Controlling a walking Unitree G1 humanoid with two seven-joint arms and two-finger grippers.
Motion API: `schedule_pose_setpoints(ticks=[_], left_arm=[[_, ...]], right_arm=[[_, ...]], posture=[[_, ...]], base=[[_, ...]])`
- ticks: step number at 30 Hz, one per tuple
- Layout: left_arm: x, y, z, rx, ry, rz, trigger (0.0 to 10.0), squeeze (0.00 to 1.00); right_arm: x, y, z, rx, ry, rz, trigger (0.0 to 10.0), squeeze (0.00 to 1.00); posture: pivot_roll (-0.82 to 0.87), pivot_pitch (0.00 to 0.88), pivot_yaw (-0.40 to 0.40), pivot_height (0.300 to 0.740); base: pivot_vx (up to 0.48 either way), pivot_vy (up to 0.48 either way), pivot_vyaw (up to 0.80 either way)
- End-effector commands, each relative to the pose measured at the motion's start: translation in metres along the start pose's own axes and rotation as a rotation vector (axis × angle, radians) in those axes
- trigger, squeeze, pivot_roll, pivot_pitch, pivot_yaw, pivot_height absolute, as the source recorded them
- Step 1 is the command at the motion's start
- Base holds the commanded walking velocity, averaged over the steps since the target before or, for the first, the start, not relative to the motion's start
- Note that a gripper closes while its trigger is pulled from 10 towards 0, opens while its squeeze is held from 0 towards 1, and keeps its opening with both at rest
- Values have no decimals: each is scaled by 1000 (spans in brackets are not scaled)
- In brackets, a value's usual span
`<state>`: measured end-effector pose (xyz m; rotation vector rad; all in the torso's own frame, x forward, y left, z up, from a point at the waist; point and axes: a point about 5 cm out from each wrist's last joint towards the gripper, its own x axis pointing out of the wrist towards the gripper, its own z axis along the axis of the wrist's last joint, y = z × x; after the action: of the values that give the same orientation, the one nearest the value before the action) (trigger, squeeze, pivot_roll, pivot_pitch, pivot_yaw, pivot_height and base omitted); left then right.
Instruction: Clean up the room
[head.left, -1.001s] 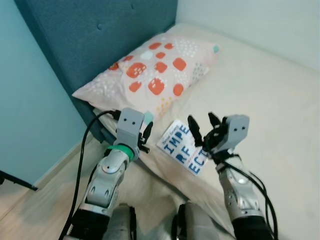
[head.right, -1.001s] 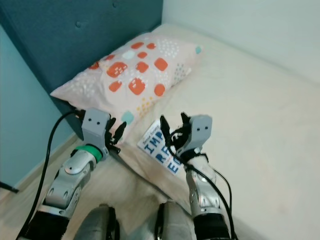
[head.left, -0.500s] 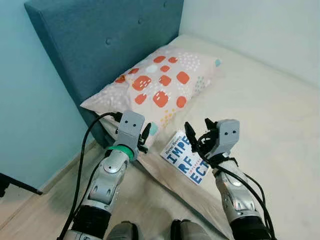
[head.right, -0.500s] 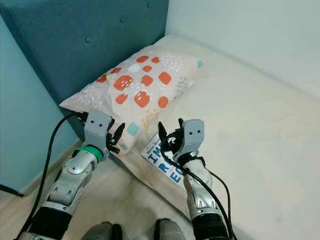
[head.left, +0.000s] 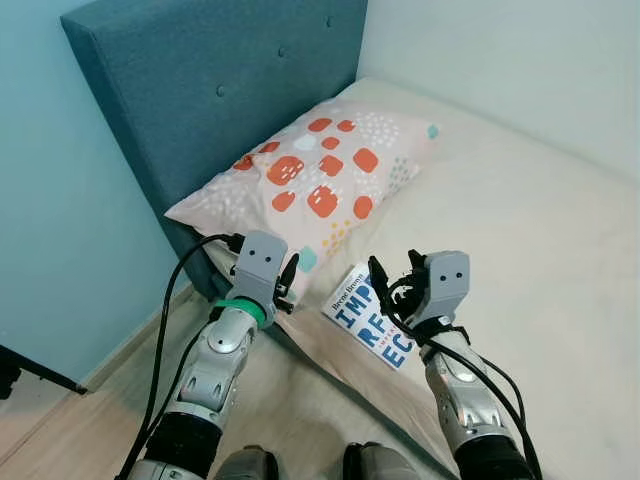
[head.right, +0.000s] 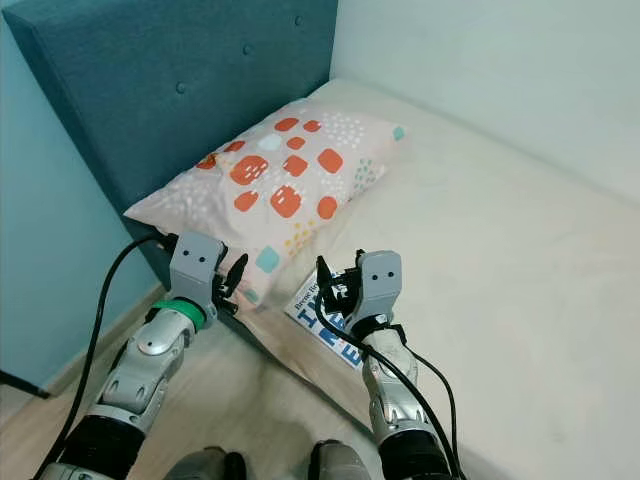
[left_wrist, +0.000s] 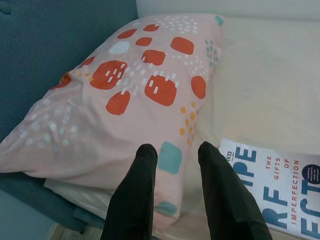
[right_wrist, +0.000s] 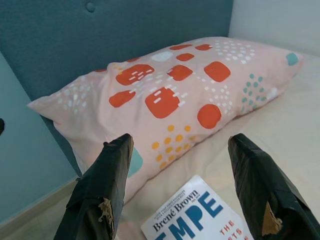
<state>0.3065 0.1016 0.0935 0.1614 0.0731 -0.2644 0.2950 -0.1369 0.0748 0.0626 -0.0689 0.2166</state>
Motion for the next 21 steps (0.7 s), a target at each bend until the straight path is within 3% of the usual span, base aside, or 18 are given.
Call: schedule_pose_setpoints(ticks=[1,21], left_arm=[[1,1,-2,16,2,4,10000,0],[1,0,-6,30,-4,3,10000,0]], right_arm=[[1,-2,-1,0,2,-16,10000,0],[4,-5,0,4,-16,-28,10000,0]], posture=[[-32,0,27,732],[-31,0,26,732]], base=[[0,0,0],[-310,0,0]])
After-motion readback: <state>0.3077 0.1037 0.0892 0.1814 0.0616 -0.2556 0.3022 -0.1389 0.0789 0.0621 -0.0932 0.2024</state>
